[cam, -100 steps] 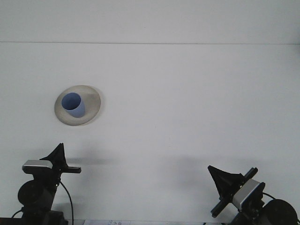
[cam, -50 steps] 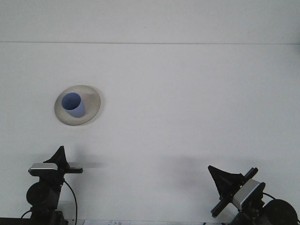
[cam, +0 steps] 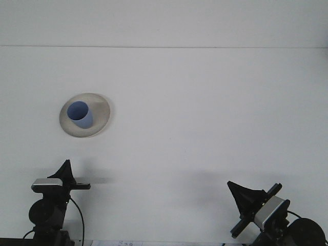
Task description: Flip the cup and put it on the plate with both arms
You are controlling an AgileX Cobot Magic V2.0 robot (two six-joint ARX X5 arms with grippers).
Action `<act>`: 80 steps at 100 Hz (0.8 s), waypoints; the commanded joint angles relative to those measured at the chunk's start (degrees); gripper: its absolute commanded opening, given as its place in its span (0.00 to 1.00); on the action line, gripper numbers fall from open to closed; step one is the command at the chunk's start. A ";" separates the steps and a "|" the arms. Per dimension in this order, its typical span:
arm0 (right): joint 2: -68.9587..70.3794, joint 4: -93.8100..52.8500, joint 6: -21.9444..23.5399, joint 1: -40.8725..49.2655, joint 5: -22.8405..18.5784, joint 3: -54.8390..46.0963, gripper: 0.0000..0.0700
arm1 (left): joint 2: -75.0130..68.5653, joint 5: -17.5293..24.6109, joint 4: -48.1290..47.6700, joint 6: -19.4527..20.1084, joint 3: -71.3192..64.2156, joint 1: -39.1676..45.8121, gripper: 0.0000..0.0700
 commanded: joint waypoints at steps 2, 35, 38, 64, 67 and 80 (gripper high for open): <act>-0.04 0.76 0.35 0.48 -0.07 0.46 0.01 | -0.09 -0.17 0.59 -0.26 -1.11 0.09 0.02; -0.04 1.16 -3.54 -0.66 0.09 0.46 0.01 | -0.09 -0.15 0.59 -0.26 -1.11 0.09 0.02; -0.04 1.11 -4.52 -1.99 -0.09 0.39 0.01 | -0.09 -0.15 0.59 -0.26 -1.11 0.09 0.02; -3.26 17.44 -3.93 -28.04 -2.21 -13.40 0.01 | -0.09 -0.17 0.59 -0.26 -1.11 0.09 0.02; -4.07 19.02 -2.75 -31.21 -3.32 -15.72 0.01 | -0.09 -0.17 0.59 -0.26 -1.11 0.09 0.02; -6.84 23.96 4.02 -41.62 -4.74 -24.96 0.01 | -0.09 -0.17 0.59 -0.26 -1.11 0.09 0.02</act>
